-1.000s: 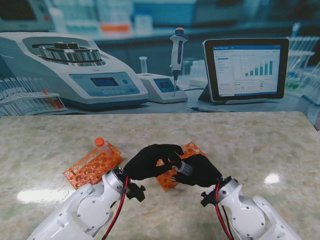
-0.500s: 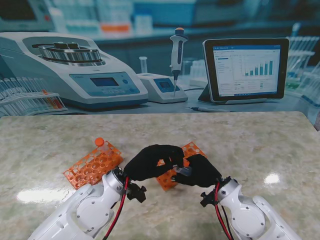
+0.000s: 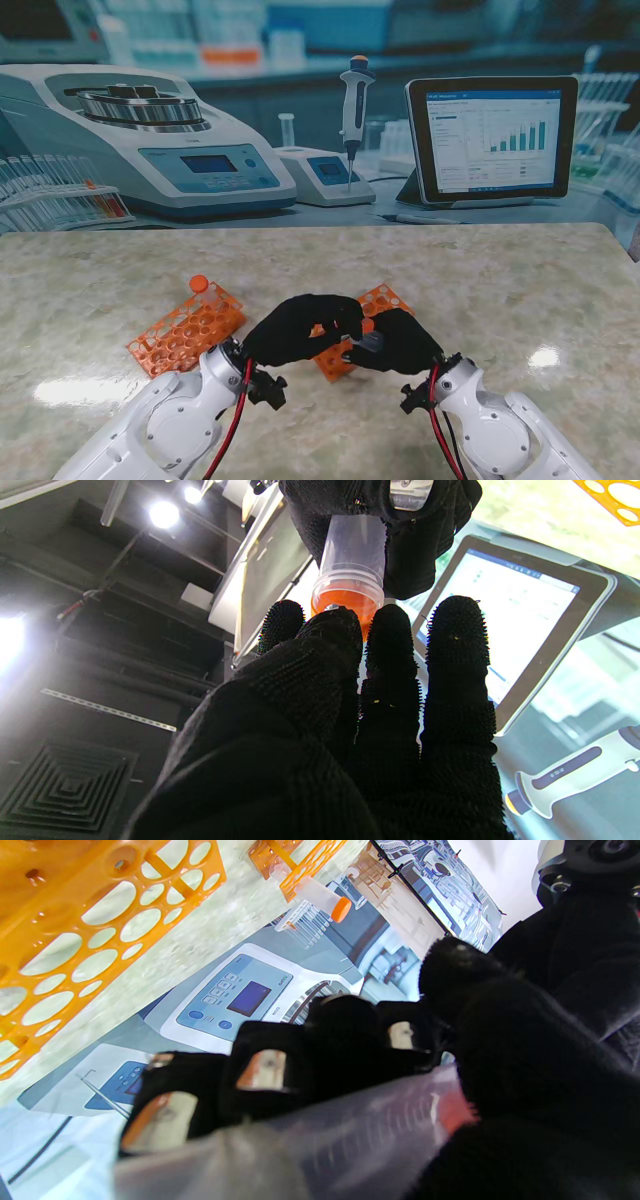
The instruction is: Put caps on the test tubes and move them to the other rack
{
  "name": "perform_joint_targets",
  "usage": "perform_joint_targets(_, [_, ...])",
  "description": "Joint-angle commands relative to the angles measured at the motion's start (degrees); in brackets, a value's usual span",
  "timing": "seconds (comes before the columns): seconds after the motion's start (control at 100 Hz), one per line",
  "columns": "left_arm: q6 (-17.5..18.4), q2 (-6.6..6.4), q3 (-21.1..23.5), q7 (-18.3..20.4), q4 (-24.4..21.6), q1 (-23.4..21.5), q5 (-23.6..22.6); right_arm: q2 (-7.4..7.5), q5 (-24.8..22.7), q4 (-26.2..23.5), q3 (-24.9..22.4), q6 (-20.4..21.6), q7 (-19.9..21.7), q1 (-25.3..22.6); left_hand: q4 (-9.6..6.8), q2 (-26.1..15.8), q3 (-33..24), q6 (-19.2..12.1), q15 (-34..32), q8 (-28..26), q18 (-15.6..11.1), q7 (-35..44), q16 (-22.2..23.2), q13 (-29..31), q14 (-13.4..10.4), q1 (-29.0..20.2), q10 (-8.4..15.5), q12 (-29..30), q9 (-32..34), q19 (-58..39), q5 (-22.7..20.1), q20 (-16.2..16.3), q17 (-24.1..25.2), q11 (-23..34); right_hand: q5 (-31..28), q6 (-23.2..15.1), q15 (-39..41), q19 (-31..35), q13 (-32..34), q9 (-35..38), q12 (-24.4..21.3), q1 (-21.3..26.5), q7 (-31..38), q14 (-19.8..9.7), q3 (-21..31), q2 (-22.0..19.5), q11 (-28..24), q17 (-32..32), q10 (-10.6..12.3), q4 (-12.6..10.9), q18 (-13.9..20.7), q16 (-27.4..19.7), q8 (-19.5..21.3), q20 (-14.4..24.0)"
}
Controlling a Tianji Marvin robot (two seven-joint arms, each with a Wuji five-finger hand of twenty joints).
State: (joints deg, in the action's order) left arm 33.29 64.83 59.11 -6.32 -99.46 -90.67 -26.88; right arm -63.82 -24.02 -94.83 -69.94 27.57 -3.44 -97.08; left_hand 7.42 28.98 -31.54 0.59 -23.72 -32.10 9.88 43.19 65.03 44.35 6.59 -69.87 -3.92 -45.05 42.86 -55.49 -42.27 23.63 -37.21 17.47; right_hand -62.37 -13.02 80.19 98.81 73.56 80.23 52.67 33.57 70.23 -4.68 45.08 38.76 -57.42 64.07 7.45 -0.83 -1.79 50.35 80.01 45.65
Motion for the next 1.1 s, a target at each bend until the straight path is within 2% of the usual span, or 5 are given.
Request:
perform_joint_targets(0.0, [0.3,-0.23,0.1,0.3,-0.5,-0.6,0.0,-0.27,0.0,0.1,0.1,-0.2,0.0,-0.2,-1.59,-0.4,-1.3,-1.3,-0.9,-0.2,-1.4,-1.7,0.0,1.0,-1.7,-4.1,0.7,-0.9,1.2,0.9,0.8,-0.1,-0.5,0.2,-0.8,-1.5,12.1,16.2,2.2,2.3,0.8,2.8,2.6,-5.2,-0.4,-1.4,-0.1,4.7,0.2,1.0,5.0,4.2,1.0,2.2])
perform_joint_targets(0.46, [0.9,-0.88,1.4,1.9,-1.5,-2.0,-0.9,-0.34,-0.3,-0.1,-0.3,-0.2,-0.4,-0.5,-2.08,-1.3,0.0,-1.1,-0.7,8.7,-1.6,-13.4,0.1,0.9,-1.6,-4.1,-0.2,1.1,0.6,1.8,-1.6,0.7,-0.4,-1.0,-0.8,-1.5,12.1,16.2,2.2,2.3,0.7,2.9,2.6,-5.2,-0.5,-1.4,0.0,4.7,0.1,1.0,5.0,4.2,1.0,2.2])
perform_joint_targets(0.99, [0.2,-0.95,1.9,2.0,-1.4,-2.4,-1.2,-0.49,-0.7,0.1,-0.4,0.0,-1.2,-0.5,-2.33,-1.8,0.8,-1.2,-0.6,10.6,-0.6,-14.9,0.2,0.8,-1.6,-4.1,-0.1,1.3,0.2,2.4,-1.9,1.6,0.5,-1.1,-0.8,-1.5,12.1,16.2,2.2,2.3,0.8,2.8,2.6,-5.2,-0.5,-1.6,0.1,4.7,0.2,1.0,5.0,4.2,1.0,2.2])
perform_joint_targets(1.04, [0.2,-0.94,1.9,2.0,-1.4,-2.4,-1.2,-0.5,-0.7,0.1,-0.4,0.0,-1.3,-0.5,-2.36,-2.0,1.2,-1.2,-0.5,10.7,-1.7,-14.9,0.1,0.9,-1.8,-4.1,-0.1,1.3,0.2,2.2,-1.8,1.8,0.3,-1.2,-0.8,-1.5,12.1,16.2,2.2,2.3,0.8,2.8,2.6,-5.2,-0.5,-1.6,0.0,4.7,0.2,1.0,5.0,4.2,1.0,2.2])
perform_joint_targets(1.09, [0.2,-0.97,1.9,2.0,-1.5,-2.5,-1.2,-0.51,-0.7,0.1,-0.4,0.0,-1.4,-0.6,-2.53,-2.1,1.4,-1.2,-0.5,10.8,-0.8,-15.1,-0.1,1.0,-1.6,-4.1,-0.1,1.3,0.2,2.4,-1.8,2.0,0.7,-1.3,-0.8,-1.5,12.1,16.2,2.2,2.3,0.8,2.8,2.6,-5.2,-0.5,-1.6,0.1,4.7,0.3,1.0,5.0,4.2,1.0,2.2])
